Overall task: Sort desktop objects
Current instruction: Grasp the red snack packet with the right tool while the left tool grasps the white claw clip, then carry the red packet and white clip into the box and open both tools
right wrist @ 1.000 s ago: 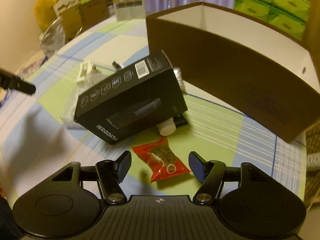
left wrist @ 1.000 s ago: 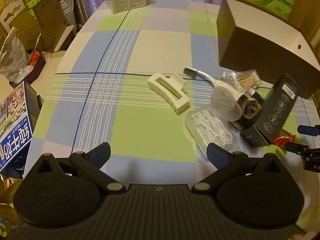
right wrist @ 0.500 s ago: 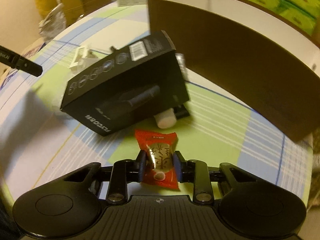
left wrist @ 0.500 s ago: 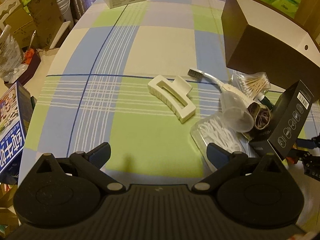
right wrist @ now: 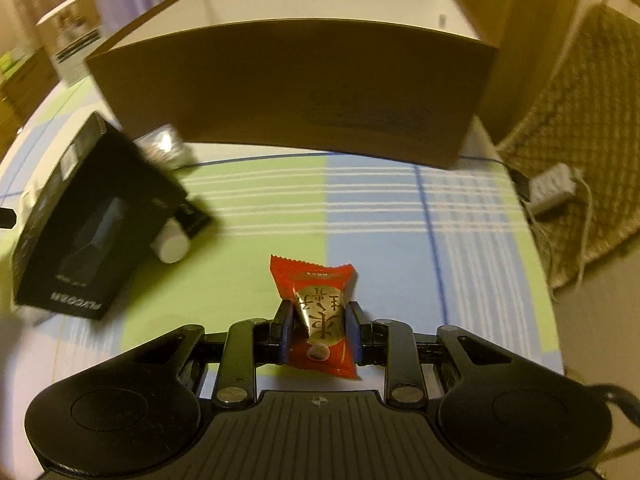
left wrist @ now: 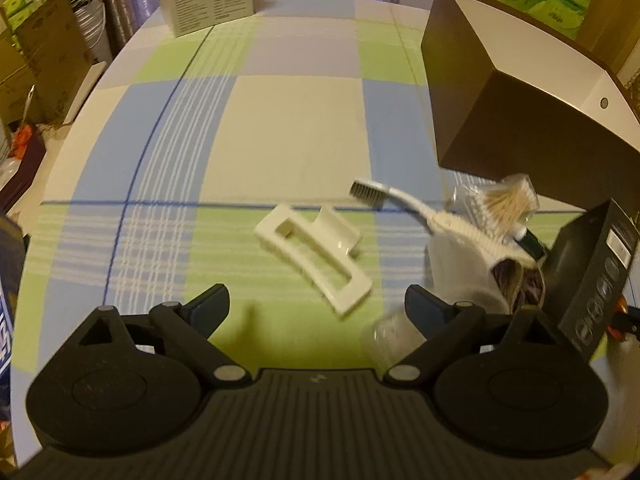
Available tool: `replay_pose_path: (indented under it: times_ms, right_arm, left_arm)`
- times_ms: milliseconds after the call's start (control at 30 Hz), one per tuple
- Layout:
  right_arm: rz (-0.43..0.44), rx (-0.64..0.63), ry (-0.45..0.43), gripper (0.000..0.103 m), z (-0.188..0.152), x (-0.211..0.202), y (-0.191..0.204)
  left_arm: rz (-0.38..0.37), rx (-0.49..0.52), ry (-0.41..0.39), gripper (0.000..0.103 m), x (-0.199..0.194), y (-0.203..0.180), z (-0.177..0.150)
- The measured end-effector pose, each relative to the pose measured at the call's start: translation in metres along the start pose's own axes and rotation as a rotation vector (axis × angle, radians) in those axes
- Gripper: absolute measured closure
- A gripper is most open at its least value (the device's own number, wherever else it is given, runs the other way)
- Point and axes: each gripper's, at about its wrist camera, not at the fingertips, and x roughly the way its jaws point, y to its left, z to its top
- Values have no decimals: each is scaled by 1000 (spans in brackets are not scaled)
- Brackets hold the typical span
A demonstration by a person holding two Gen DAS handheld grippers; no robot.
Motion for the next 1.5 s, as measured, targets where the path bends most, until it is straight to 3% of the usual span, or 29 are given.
replay_pose_path:
  times_ms: [200,267,433,600,700,933,1033,1133,1500]
  right_arm:
    - [-37,62,-11,78,-8,-8,-3]
    - [-46,72,-16,78,-10,-10,-2]
    - [-64,99,-22,78,-13,-11,0]
    - [-81,104,-22,78,-18,-14,3]
    - [-93,93,-18,78,-21,-15,6]
    - [-130,20,-9,73,-21,-12,17]
    - [-144,-7,-7,69,-21,-8,20]
    - [-144,-33,-13,69,-23,-4,21]
    - [-36,-61,-8,81,-15,-11,8]
  left_arm:
    - [0,5,5,13,30,-3,16]
    - [18,16,13,28,41,-2,19]
    - [-11,31,10,43,53,10,22]
    - [-39,187,-27,44,49,21,19]
    - [-79,237,-11,44,48,32,19]
    - [-114,149,4,45,53,43,26]
    - [-98,161,-23,53,54,34,23]
    - [-134,191,-27,53,52,26,20]
    - [-100,180,-71,53,6,18,9]
